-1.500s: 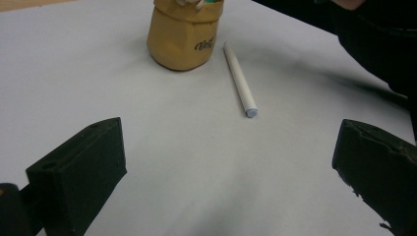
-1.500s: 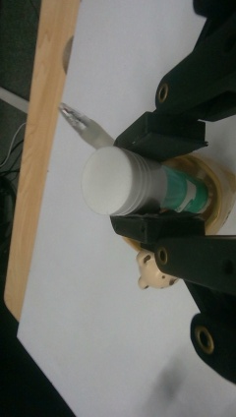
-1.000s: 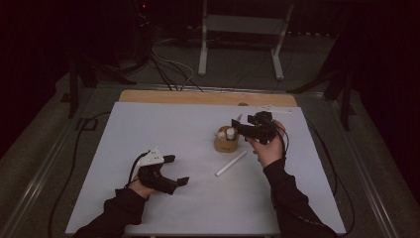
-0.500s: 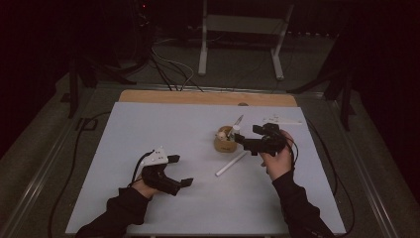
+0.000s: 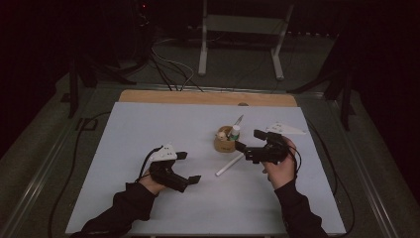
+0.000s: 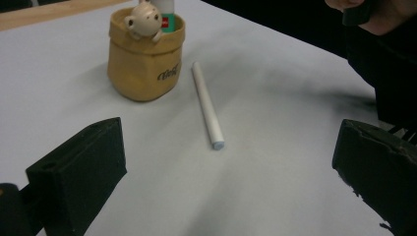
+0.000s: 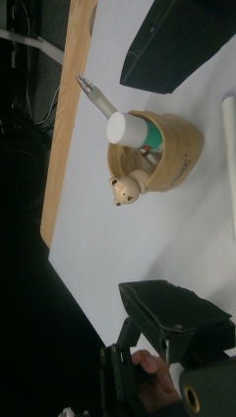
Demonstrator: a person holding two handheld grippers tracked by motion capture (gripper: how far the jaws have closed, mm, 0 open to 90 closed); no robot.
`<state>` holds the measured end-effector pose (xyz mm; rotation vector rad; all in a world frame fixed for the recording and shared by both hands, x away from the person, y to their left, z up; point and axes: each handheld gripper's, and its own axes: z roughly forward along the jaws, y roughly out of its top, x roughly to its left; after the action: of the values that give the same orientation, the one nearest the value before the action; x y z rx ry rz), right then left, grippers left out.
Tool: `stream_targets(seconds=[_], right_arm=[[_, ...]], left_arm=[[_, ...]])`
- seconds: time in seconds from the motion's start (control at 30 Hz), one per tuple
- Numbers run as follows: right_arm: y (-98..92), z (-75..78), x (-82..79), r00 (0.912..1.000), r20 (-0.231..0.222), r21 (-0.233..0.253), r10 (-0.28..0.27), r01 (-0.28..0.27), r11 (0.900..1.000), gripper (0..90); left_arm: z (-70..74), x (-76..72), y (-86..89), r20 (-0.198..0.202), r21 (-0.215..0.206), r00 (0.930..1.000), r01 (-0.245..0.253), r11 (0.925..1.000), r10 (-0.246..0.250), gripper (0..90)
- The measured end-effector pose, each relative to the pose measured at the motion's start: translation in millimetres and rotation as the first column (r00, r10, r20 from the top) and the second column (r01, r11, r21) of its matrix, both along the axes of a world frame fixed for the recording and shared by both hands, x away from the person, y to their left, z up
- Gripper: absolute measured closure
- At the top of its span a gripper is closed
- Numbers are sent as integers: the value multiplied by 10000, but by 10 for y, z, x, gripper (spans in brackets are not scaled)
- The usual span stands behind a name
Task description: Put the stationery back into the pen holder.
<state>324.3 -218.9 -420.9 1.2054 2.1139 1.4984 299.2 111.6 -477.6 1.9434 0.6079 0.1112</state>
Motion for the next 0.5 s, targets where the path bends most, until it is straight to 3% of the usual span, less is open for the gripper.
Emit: stream_targets(seconds=[0.27, 0.5], right_arm=[[-36, 0, -46, 9997, 218, -284, -144, 150, 9995, 60], [-55, 23, -54, 9991, 363, -165, -229, 235, 9996, 64]], left_arm=[[72, 81, -170, 141, 63, 9999, 4, 10000, -5, 3], [60, 139, -341, 179, 298, 9998, -17, 9996, 11, 3]])
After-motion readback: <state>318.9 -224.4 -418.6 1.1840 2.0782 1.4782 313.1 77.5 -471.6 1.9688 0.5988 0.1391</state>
